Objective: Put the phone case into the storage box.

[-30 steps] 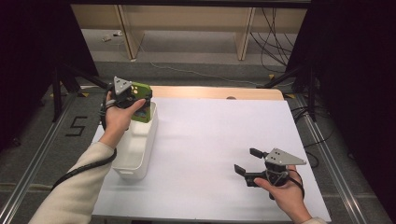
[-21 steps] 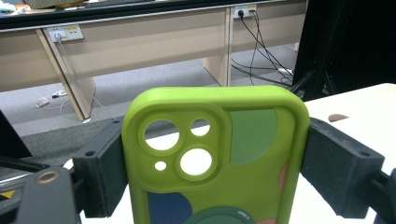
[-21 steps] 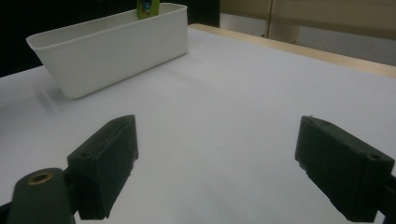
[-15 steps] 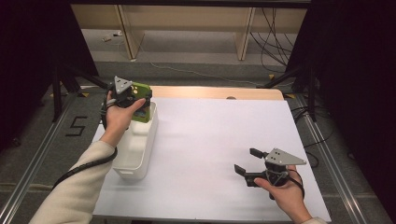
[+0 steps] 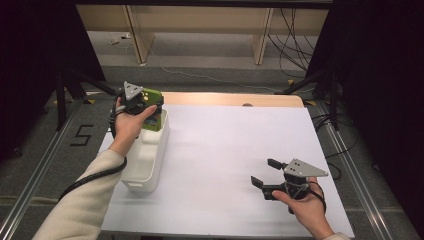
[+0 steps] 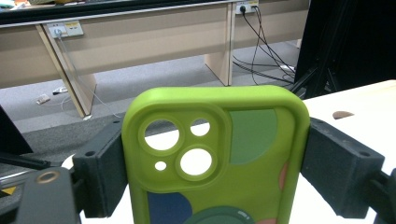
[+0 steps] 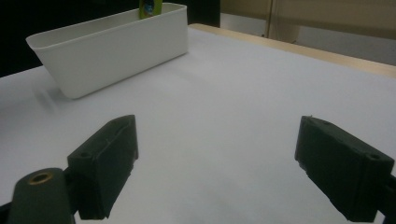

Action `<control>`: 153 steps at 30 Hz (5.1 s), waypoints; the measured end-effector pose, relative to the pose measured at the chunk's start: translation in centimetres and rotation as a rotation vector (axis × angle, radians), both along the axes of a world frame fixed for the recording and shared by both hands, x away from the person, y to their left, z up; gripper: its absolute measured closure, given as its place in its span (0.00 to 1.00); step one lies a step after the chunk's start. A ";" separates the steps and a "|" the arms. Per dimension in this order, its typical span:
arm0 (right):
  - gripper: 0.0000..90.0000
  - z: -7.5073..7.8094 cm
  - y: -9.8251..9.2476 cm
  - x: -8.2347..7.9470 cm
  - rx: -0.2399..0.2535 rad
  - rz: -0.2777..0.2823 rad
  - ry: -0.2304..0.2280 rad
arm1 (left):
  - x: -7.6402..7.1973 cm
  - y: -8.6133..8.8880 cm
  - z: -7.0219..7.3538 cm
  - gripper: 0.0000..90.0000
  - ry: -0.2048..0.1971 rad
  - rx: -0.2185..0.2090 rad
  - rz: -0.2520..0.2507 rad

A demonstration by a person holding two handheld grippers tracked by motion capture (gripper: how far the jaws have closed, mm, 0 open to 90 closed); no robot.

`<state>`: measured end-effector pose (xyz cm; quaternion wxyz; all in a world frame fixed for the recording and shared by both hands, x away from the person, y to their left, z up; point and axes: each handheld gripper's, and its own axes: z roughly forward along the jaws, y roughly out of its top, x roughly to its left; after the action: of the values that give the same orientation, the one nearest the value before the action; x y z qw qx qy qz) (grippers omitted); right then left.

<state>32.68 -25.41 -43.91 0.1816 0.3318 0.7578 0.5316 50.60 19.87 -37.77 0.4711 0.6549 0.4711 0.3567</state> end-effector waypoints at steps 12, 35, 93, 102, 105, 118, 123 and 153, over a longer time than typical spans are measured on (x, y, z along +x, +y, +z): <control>0.16 -0.1 0.0 0.0 0.000 0.003 0.004 | 0.3 0.0 -0.3 0.18 0.010 0.002 0.004; 0.16 0.0 -0.1 0.1 0.002 0.002 0.001 | 1.0 -0.2 -0.8 0.18 0.029 0.010 0.010; 0.16 0.0 -0.1 0.1 0.004 0.003 0.005 | 2.2 -0.4 -2.2 0.18 0.067 0.020 0.024; 0.16 0.0 -0.1 0.1 0.003 0.004 0.004 | 2.4 -0.5 -2.4 0.18 0.073 0.021 0.028; 0.16 0.0 -0.1 0.1 0.003 0.005 0.004 | 2.5 -0.5 -2.6 0.18 0.076 0.024 0.028; 0.16 -0.1 -0.1 0.1 0.003 0.006 0.005 | 2.7 -0.6 -2.9 0.18 0.085 0.032 0.030; 0.16 -0.1 -0.1 0.1 0.004 0.008 0.005 | 2.7 -0.6 -3.0 0.18 0.089 0.033 0.031; 0.17 -0.1 -0.1 0.2 0.001 0.015 -0.013 | 3.0 -0.8 -3.5 0.18 0.100 0.042 0.031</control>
<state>32.84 -25.53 -43.99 0.1820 0.3228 0.7588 0.5356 53.62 19.08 -41.26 0.4278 0.6743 0.4963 0.3405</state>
